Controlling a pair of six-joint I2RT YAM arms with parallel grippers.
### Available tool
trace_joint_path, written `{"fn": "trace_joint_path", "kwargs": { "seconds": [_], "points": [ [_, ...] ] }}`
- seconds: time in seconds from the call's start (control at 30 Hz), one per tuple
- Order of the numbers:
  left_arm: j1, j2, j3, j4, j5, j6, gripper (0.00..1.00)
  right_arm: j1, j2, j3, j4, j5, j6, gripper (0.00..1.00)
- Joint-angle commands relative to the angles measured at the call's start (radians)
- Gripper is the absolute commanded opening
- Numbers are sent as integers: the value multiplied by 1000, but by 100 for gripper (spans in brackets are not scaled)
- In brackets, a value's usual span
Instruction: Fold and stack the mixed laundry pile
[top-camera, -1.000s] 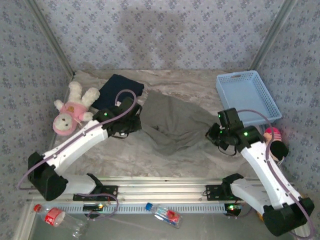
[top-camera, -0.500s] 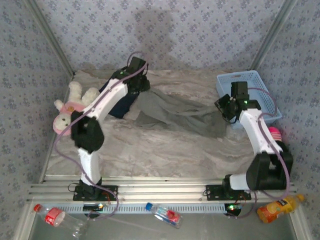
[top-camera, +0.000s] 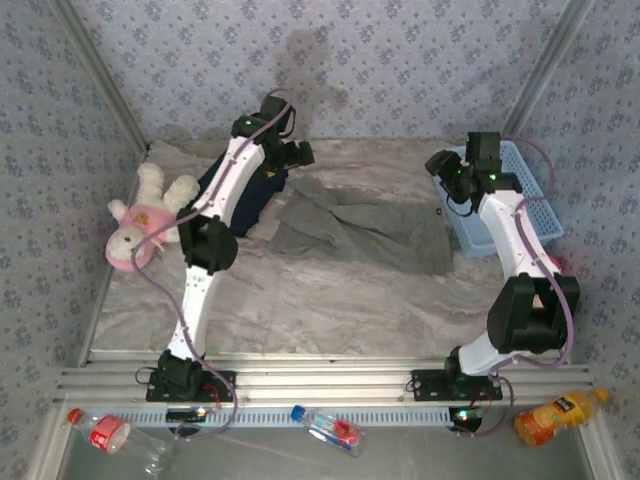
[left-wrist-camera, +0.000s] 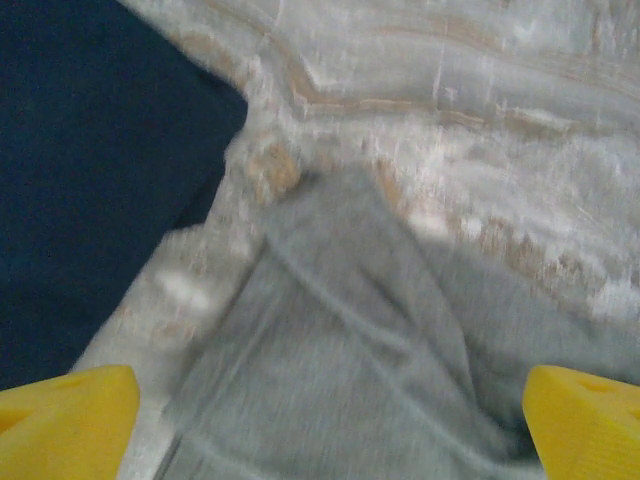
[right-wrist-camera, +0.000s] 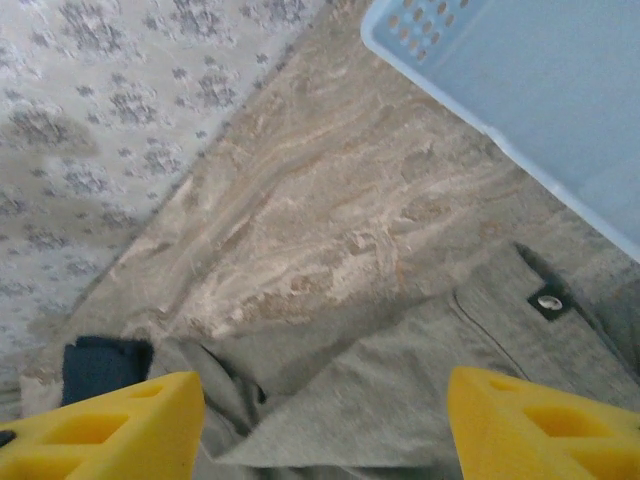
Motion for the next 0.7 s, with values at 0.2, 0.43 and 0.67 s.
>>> {"fn": "trace_joint_path", "kwargs": {
  "seconds": [0.2, 0.43, 0.67],
  "points": [
    [-36, -430, -684, 325, 31, -12, 89, 135, -110, -210, -106, 35, -114, 56],
    [-30, -486, -946, 461, -11, -137, 81, 277, -119, -315, -171, 76, -86, 56],
    [-22, -386, -972, 580, -22, -297, 74, 350, -162, -382, -211, 92, -52, 56]
  ]
}}
